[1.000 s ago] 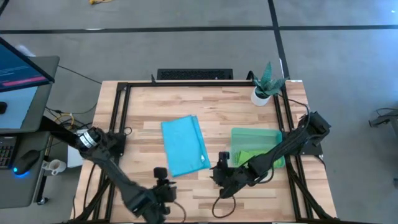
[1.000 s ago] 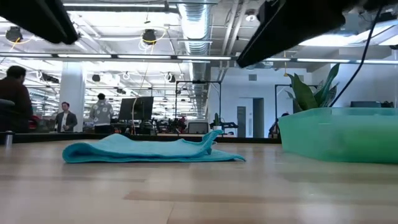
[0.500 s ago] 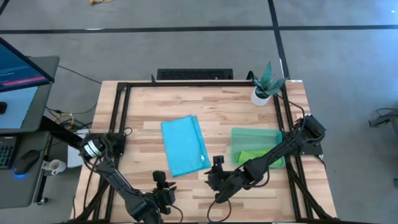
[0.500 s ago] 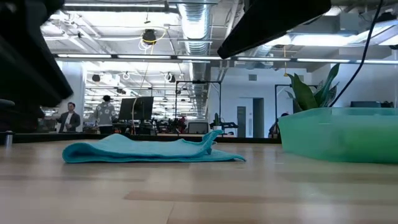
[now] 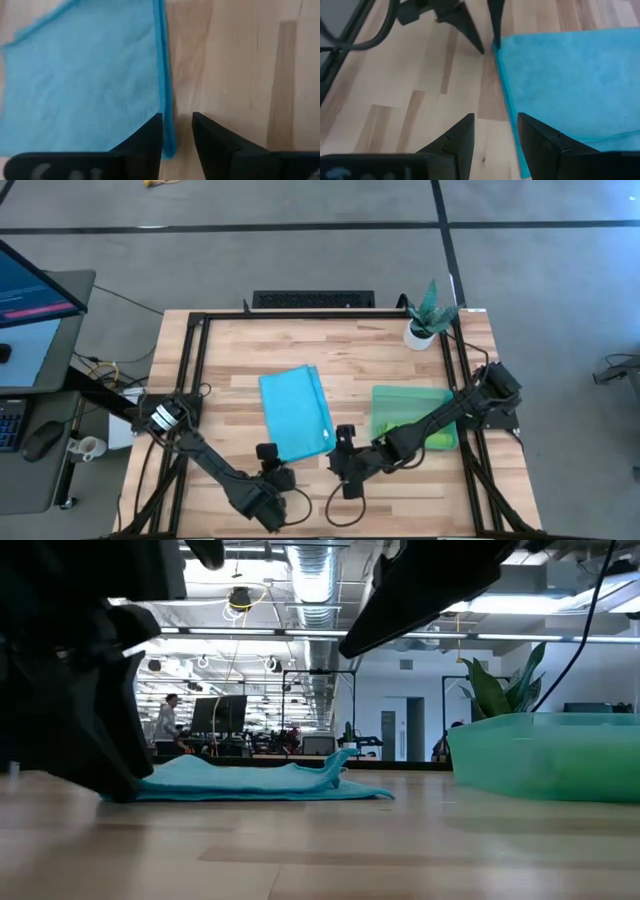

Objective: Roll microfiber towels into tight, uniform cylinder then place into a basket
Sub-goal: Fold the blue towel

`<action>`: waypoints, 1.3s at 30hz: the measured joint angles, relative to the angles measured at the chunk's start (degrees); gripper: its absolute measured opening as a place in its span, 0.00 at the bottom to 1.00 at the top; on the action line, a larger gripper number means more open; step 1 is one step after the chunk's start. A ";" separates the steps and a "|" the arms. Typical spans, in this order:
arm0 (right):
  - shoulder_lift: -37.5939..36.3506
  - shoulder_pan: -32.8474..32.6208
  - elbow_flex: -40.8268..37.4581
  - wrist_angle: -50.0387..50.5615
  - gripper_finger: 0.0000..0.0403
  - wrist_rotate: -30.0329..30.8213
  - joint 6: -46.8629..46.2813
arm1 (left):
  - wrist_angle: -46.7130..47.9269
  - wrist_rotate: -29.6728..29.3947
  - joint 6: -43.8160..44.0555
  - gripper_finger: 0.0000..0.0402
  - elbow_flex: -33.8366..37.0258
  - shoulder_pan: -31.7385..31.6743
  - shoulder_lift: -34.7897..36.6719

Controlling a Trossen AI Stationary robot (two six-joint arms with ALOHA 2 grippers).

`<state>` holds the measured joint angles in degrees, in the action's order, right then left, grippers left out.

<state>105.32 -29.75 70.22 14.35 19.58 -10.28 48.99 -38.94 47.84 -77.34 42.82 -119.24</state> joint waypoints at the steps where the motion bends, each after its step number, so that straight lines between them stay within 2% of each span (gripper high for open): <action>1: 0.00 0.32 0.00 0.02 0.42 -0.01 0.00 | 0.02 1.14 0.01 0.27 0.00 -0.35 0.00; 9: 0.97 0.96 0.07 -0.79 0.42 -0.07 0.17 | 0.41 4.24 0.93 0.47 0.00 -1.22 0.13; 12: 2.29 0.95 -0.20 0.04 0.42 -0.28 0.29 | 1.33 5.08 1.07 0.50 -0.99 -1.23 0.15; 22: 11.03 0.89 2.62 -2.91 0.43 -0.11 11.56 | 12.36 5.28 -1.50 0.45 -9.04 1.36 0.07; 28: 13.06 1.02 5.18 -1.67 0.49 2.77 15.53 | 13.09 1.38 -3.04 0.41 -9.55 2.19 0.09; 34: 13.11 2.38 5.51 2.19 0.58 4.50 13.88 | 12.99 1.23 -2.20 0.41 -7.14 1.31 0.11; 39: 13.11 4.47 5.47 6.08 0.60 4.51 9.00 | 10.76 1.60 -1.73 0.41 -4.51 0.41 0.11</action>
<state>118.43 -25.28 75.69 20.43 24.09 -1.28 59.75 -37.34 46.11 -81.85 43.23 -119.13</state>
